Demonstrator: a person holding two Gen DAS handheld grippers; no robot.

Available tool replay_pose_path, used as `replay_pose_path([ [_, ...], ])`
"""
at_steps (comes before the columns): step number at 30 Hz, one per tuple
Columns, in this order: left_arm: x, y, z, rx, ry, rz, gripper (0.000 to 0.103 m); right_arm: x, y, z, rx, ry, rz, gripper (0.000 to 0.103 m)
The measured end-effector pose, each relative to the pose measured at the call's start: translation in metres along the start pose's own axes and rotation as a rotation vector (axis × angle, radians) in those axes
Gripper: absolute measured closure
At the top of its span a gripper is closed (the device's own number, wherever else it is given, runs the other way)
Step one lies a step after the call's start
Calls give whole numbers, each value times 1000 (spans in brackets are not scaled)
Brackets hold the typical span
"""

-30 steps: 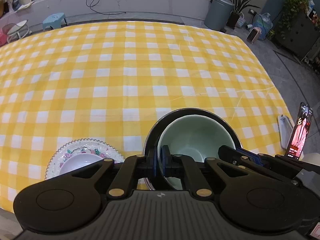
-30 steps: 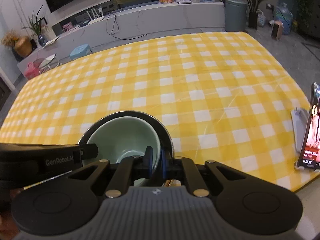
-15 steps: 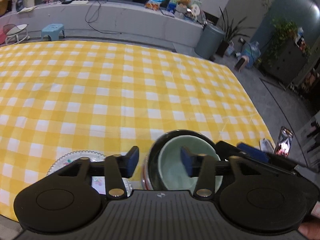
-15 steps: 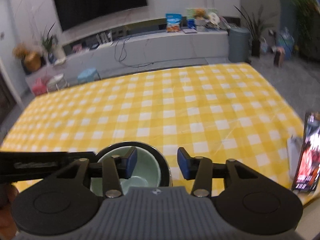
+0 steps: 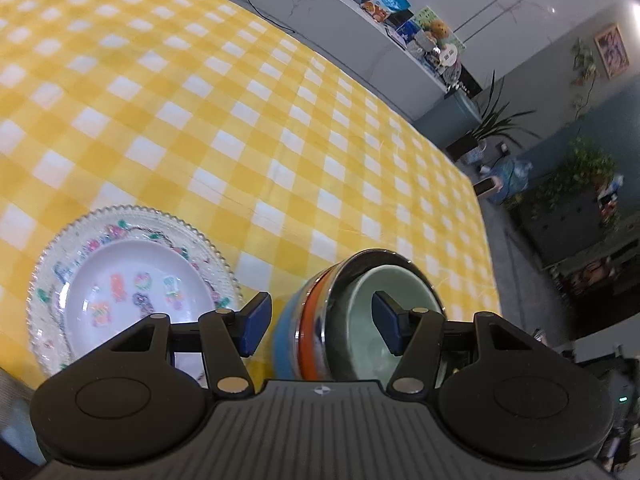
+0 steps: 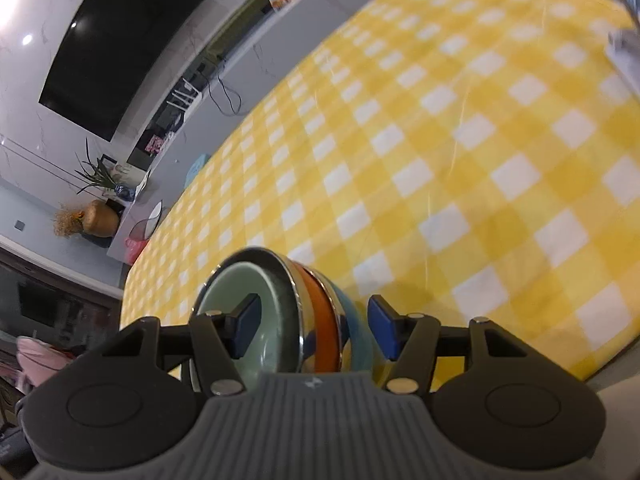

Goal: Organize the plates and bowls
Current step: 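Open the left gripper to release the green bowl, then grip the nested bowl stack rims with both grippers from opposite sides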

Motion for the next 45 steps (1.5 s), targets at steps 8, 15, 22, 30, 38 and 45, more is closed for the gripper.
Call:
replay_pose_path([
  [8,1,-6,-13,-14,6,-10,35,3,1,-17,-78,11,-21,39],
  [15,-4,-14,-25,-45,2,-4,35,16,-1,-25,-134,41,-106,38],
  [22,-7,-18,-39,-81,29,-10,35,15,-6,-30,-158,-3,-79,38],
  [30,-12,-24,-46,-119,21,7,41,16,-6,-30,-157,-1,-77,47],
  [38,-10,-23,-46,-132,27,11,42,13,-7,-29,-143,-30,-33,51],
  [45,-5,-20,-50,-135,38,-19,44,16,-7,-28,-149,-24,-52,52],
])
Point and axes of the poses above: each gripper's, at about its wrist camera, not at the fingertips, and z roughly against the way its jaws point, x to its right, y to its top, the point moved 7 cm from there along -z, roughly the way its jaws point, and after that the axes turned 10 degrees about -y, right-handed, at the moved point
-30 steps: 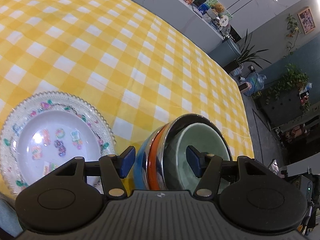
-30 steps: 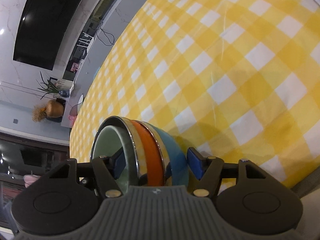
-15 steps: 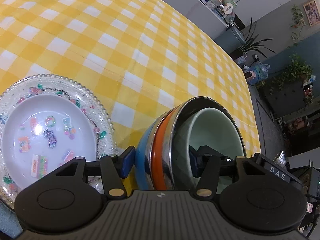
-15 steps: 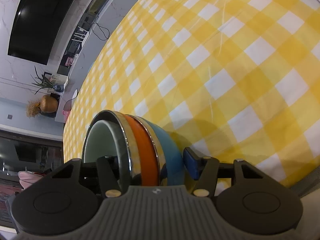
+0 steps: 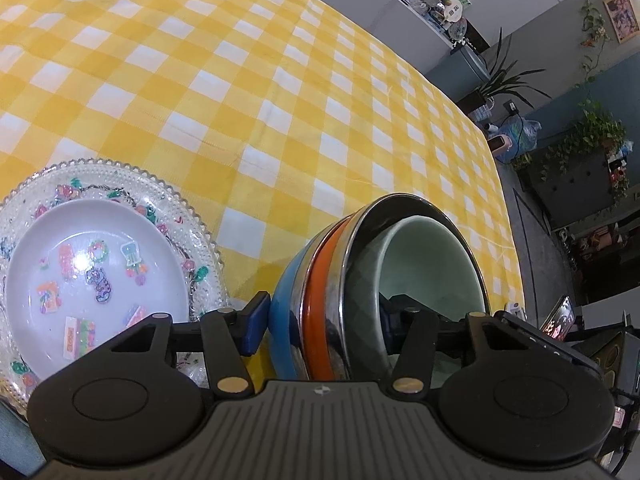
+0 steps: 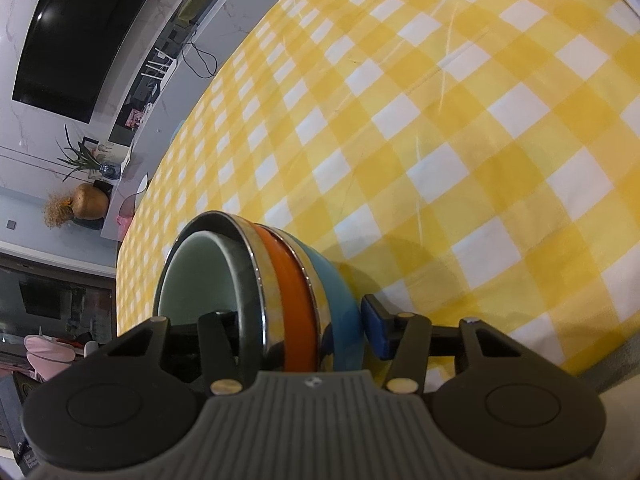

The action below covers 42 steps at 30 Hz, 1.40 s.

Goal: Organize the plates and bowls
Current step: 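Grip the nested bowl stack rims with both grippers from opposite sides, then lift the nested bowls with both grippers and lower them onto the plate stack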

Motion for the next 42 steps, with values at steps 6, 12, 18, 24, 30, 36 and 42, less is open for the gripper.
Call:
replay_pose_path([
  [6,3,-2,3,-4,15,-11,44,0,-2,2,-5,1,2,53],
  [12,5,-3,18,16,10,-20,44,-10,-7,12,22,19,33,53],
  [18,5,-5,39,39,11,-30,44,-21,-19,22,26,38,40,53],
  [24,0,2,70,86,-7,-20,44,-51,-31,34,37,46,92,53],
  [30,-8,14,110,152,6,-4,44,-93,-48,39,32,83,148,53],
  [36,-29,21,135,202,19,41,45,-126,-66,31,10,101,201,53],
  [42,-57,22,137,201,35,97,45,-136,-78,8,-29,88,220,53],
])
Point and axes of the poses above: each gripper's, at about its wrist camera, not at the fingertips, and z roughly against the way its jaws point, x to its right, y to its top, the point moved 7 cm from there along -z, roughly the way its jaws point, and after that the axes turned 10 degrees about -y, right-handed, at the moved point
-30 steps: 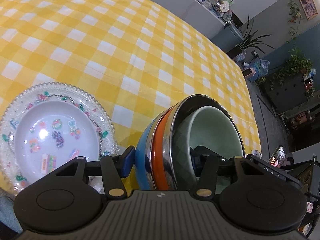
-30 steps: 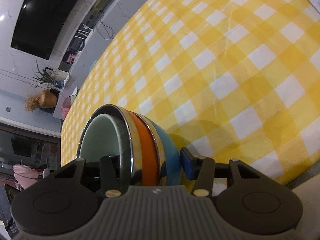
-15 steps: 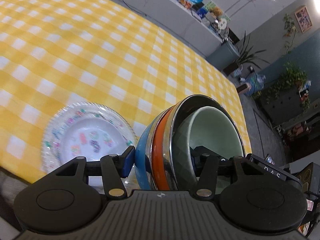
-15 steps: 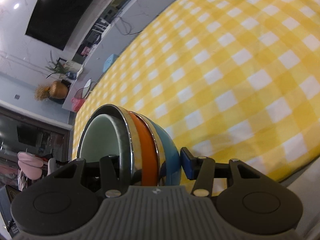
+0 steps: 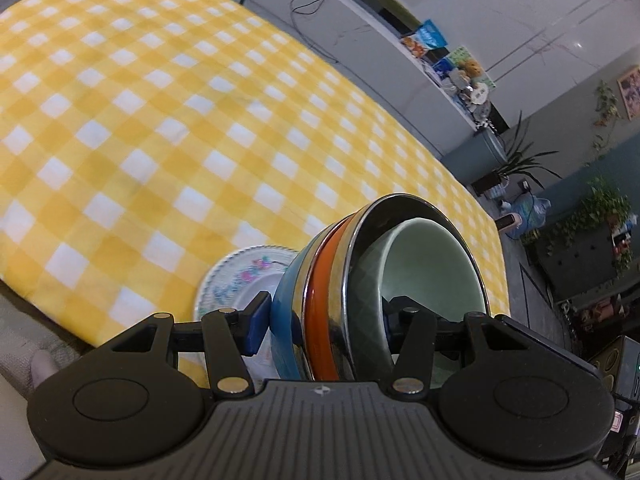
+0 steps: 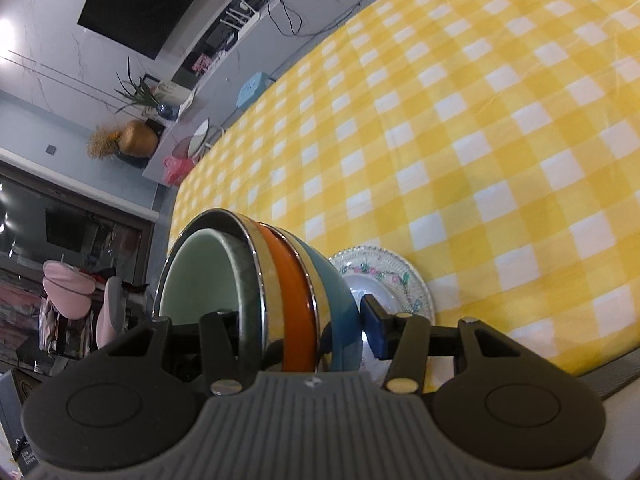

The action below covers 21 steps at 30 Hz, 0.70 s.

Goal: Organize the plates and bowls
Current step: 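Lift the nested bowls with both grippers and lower them onto the plate stack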

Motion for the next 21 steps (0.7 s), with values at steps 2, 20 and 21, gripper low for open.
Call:
replay_pose_path([
  [2,-8,1,-3,-7,2,12,45,1,0,-8,-11,-8,-1,53],
  [20,-37,-5,-29,-59,24,62,45,23,-2,-43,-66,-54,-19,53],
  [21,-38,-4,-30,-57,23,64,45,22,-2,-43,-65,-55,-17,53],
])
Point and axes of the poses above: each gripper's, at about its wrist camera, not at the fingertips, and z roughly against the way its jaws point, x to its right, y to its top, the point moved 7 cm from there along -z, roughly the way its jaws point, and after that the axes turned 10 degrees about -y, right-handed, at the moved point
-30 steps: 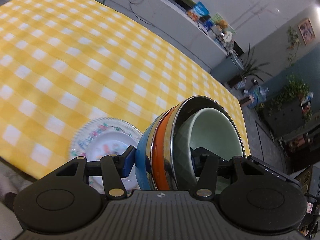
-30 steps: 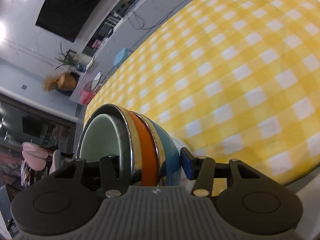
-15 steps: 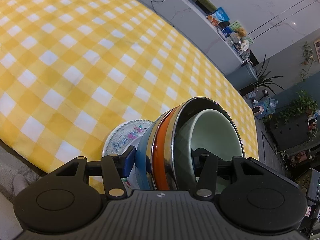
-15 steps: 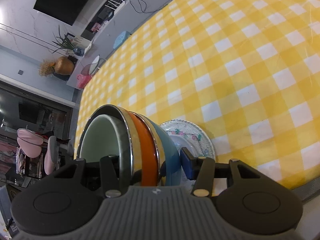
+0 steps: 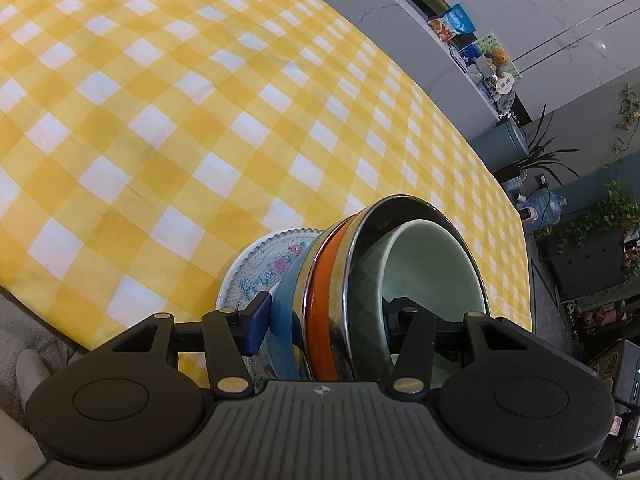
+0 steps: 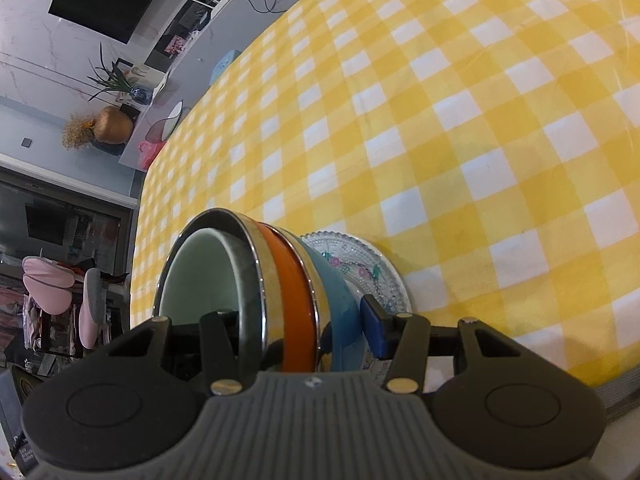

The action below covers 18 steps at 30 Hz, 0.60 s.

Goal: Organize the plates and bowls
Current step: 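Lift the nested bowls with both grippers and lower them onto the plate stack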

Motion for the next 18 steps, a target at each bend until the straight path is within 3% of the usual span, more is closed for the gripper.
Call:
replay_pose_path([
  [15,2,1,1,15,6,-16,45,-7,-2,3,20,-8,34,51],
  [18,3,0,2,23,15,-23,42,-9,-1,5,35,-7,48,44],
])
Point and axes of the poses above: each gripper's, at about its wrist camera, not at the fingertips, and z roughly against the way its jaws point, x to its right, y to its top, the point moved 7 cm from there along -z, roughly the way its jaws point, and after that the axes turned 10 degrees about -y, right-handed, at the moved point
